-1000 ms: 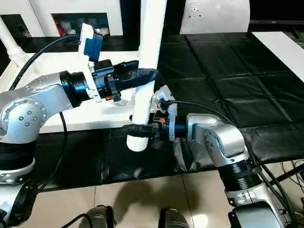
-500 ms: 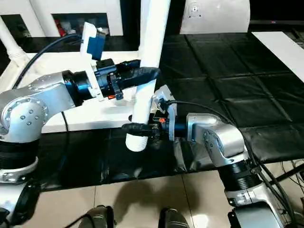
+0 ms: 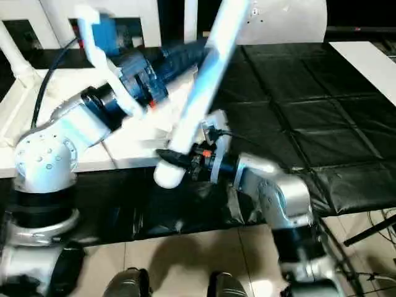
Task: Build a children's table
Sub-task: Pick table leg
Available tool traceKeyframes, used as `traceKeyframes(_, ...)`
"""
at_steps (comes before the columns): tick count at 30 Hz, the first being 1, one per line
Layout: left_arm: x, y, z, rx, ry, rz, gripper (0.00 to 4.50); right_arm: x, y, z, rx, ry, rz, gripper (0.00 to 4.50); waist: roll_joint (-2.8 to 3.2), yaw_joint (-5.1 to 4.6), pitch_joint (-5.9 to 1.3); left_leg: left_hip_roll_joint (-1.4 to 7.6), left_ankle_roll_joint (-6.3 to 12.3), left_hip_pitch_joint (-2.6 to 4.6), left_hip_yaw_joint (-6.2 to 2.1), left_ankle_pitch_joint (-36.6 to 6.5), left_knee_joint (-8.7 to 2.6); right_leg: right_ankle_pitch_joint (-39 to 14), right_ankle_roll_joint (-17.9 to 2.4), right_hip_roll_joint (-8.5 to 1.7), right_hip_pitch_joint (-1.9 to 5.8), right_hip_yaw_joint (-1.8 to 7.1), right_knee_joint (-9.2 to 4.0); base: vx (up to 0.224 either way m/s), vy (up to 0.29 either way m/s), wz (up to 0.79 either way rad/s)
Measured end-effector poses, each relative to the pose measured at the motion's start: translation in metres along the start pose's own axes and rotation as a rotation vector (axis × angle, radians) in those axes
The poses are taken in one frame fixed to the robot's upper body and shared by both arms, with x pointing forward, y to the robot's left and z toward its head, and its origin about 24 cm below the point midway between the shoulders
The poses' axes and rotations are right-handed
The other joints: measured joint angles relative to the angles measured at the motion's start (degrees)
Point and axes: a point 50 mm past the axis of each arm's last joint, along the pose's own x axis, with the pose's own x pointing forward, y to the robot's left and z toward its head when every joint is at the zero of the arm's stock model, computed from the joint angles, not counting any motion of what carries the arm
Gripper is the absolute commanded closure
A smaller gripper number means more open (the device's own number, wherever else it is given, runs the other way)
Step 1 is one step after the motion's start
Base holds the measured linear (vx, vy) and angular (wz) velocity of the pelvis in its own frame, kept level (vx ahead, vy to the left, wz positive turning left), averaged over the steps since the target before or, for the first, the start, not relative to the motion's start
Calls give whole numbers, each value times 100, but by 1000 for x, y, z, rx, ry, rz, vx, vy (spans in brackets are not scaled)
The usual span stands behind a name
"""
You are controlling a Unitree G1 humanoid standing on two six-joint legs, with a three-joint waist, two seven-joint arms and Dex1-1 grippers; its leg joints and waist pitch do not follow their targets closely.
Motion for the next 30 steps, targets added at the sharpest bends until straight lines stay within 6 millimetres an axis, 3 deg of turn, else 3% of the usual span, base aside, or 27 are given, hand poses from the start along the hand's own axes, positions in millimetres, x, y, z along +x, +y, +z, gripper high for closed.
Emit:
traceKeyframes(8, -57, 41, -21, 171, 154, 416, 157, -23, -6, -9, -66, 0, -336, 256, 27, -90, -28, -2, -1, -9, -4, 0, -10, -1, 12, 4, -9, -3, -17, 0, 0, 0)
traceKeyframes(13, -124, 50, -56, 296, 371, 768, 157, -39, -7, -13, -63, 20, -542, 256, -6, -214, -43, -2, 0, -15, -8, -2, -29, -9, 25, 6, -13, -6, -35, 0, 0, 0)
traceKeyframes(15, -139, 46, -65, 301, 396, 858, 157, -43, -4, -11, -95, -3, -587, 256, -12, -236, -42, -2, 0, -16, -8, -2, -42, -8, 27, 7, -11, -11, -53, 0, 0, 0)
traceKeyframes(20, -142, 30, -58, 355, 337, 883, 157, -43, 6, 5, -124, -138, -648, 256, -34, -316, -49, -2, 0, -17, -16, -2, -52, -7, 34, 9, 1, -27, -108, 0, 0, 0)
traceKeyframes(28, -148, 29, -59, 462, 362, 928, 157, -49, 8, -16, -28, -107, -655, 256, -44, -417, -51, 0, 5, -4, -108, -5, -70, -14, 69, 1, 107, -134, -297, 0, 0, 0)
traceKeyframes(29, -148, 29, -59, 472, 366, 938, 157, -49, 8, -16, -25, -109, -655, 256, -50, -424, -43, -15, 5, -52, -195, -5, -75, -14, 68, -27, 137, -203, -295, 0, 0, 0)
traceKeyframes(30, -148, 29, -59, 480, 370, 942, 157, -49, 8, -17, -19, -113, -658, 256, 0, -481, -27, -52, 4, -95, -333, -5, -81, -33, 66, -95, 180, -326, -281, -50, -41, 27)
